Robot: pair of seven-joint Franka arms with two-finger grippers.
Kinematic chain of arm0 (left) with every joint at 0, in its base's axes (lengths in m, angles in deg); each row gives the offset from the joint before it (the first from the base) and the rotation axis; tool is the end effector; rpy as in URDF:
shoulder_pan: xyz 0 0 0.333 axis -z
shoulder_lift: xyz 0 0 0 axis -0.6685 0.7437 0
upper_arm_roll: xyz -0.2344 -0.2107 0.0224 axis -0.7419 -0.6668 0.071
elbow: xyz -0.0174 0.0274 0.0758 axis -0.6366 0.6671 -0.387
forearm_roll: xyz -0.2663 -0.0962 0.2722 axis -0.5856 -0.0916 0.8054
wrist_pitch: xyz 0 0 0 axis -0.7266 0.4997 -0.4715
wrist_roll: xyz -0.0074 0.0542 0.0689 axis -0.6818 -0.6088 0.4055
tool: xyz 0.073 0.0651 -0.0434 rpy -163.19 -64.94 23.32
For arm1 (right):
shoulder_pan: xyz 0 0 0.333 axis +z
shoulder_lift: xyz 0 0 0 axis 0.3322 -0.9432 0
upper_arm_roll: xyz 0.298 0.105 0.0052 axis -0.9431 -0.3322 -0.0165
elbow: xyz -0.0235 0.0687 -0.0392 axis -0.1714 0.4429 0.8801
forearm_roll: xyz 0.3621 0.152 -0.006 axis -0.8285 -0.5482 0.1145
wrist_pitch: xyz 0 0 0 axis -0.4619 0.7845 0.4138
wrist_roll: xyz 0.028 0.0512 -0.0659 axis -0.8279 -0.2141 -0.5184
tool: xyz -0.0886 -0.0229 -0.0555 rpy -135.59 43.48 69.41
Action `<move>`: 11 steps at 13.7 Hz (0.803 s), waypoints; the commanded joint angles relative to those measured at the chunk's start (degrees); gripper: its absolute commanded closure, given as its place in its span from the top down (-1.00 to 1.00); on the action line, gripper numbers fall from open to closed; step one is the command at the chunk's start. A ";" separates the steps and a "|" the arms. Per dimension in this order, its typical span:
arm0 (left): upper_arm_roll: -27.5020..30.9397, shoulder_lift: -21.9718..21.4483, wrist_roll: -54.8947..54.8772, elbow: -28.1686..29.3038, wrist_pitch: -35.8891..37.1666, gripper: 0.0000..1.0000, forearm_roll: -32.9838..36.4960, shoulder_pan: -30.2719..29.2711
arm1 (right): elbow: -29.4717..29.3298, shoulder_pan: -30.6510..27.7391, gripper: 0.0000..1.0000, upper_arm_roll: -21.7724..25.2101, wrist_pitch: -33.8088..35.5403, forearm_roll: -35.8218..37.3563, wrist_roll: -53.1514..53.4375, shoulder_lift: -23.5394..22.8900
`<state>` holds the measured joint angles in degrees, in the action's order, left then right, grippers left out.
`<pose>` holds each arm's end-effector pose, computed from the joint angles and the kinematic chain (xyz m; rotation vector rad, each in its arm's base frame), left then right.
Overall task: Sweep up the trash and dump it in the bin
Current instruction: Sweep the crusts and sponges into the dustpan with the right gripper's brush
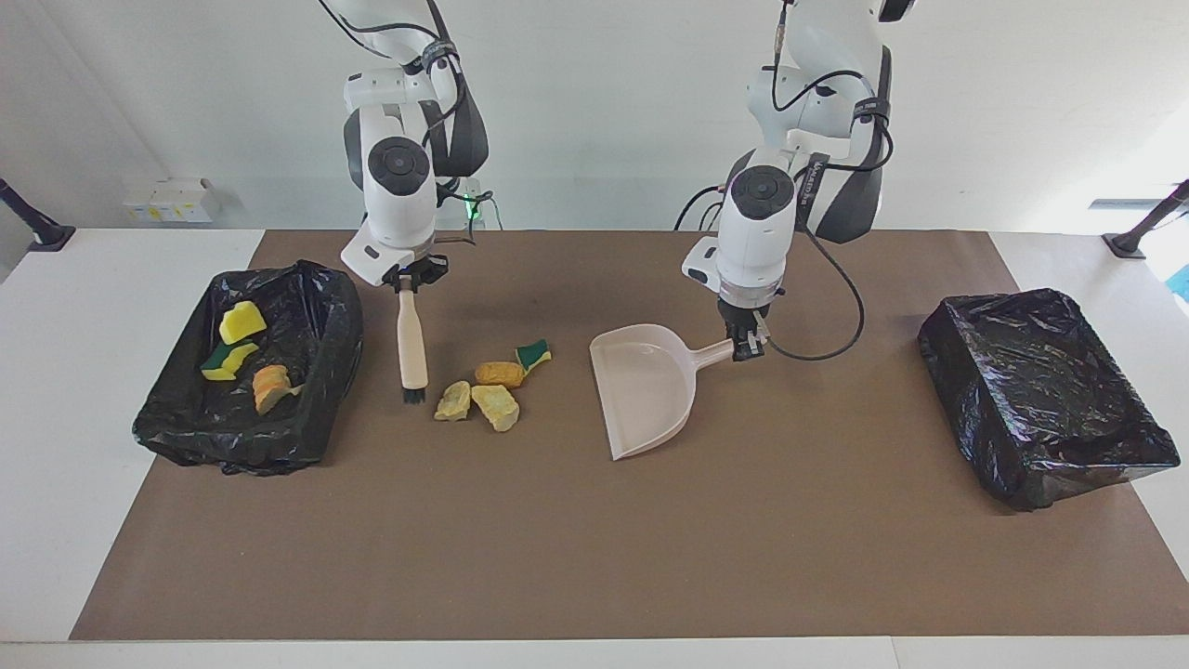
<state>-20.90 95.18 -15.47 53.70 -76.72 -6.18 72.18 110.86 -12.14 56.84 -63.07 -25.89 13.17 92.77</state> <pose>0.5197 -0.2739 0.4024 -2.2544 2.0725 0.1391 0.4728 0.0844 0.3855 2.8584 0.2815 -0.4083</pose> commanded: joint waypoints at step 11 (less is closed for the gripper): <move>0.27 -3.37 3.07 7.72 -7.21 -1.00 -0.49 1.59 | 2.04 6.97 -1.00 -0.54 -8.63 -21.40 2.84 -4.24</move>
<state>-20.96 93.50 -12.93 58.77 -82.13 -6.20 73.08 112.48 -5.56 56.37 -69.63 -42.78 16.13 89.00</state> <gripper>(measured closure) 0.678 0.740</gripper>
